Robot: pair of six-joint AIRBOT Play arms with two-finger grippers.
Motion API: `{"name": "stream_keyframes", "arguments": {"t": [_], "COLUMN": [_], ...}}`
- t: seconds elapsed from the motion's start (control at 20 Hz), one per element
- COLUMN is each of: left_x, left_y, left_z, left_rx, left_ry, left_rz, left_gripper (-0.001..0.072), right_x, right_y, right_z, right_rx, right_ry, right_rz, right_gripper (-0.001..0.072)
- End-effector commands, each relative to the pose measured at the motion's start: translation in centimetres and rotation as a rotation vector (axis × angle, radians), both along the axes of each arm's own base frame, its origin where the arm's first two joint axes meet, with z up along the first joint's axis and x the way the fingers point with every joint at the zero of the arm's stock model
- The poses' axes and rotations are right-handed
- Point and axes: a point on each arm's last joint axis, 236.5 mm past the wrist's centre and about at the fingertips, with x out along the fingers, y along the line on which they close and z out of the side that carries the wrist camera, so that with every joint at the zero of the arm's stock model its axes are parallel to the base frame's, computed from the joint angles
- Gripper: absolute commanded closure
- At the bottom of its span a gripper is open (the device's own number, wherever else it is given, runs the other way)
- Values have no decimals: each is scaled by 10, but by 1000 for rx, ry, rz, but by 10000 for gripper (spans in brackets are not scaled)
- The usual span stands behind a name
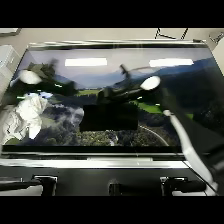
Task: Fold the clothes and pants, and hang the long-sleeved shirts on hangers.
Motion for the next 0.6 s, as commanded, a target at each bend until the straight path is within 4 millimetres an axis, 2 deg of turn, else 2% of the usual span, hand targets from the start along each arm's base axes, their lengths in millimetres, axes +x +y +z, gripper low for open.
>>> {"name": "stream_keyframes", "arguments": {"t": [0.0, 0.05, 0.1, 0.15, 0.25, 0.35, 0.4, 0.5, 0.55], "left_x": [-35, -42, -49, -54, -62, -65, -65, -65, -65], "left_y": [104, 111, 115, 115, 111, 110, 110, 110, 110], "left_z": [79, 96, 110, 119, 129, 130, 129, 129, 129], "left_rx": [126, 141, 147, 150, 162, 169, 176, 181, 181], "left_ry": [-136, -181, -215, -236, -263, -263, -266, -269, -269], "left_rz": [172, 181, 194, 197, 179, 166, 156, 149, 149], "left_gripper": [687, 686, 686, 686, 686, 686, 685, 685, 685], "right_x": [-4, -3, 2, 11, 34, 60, 68, 66, 52], "right_y": [65, 74, 77, 71, 35, -34, -75, -174, -227], "right_z": [-74, -83, -83, -76, -51, -33, -32, -58, -81], "right_rx": [76, 117, 163, 201, 238, 193, 122, -145, -328], "right_ry": [214, 266, 290, 294, 248, 188, 176, 201, 255], "right_rz": [-96, -120, -136, -150, -144, -153, -170, -215, -232], "right_gripper": [427, 123, 59, 59, 60, 64, 64, 64, 65]}}
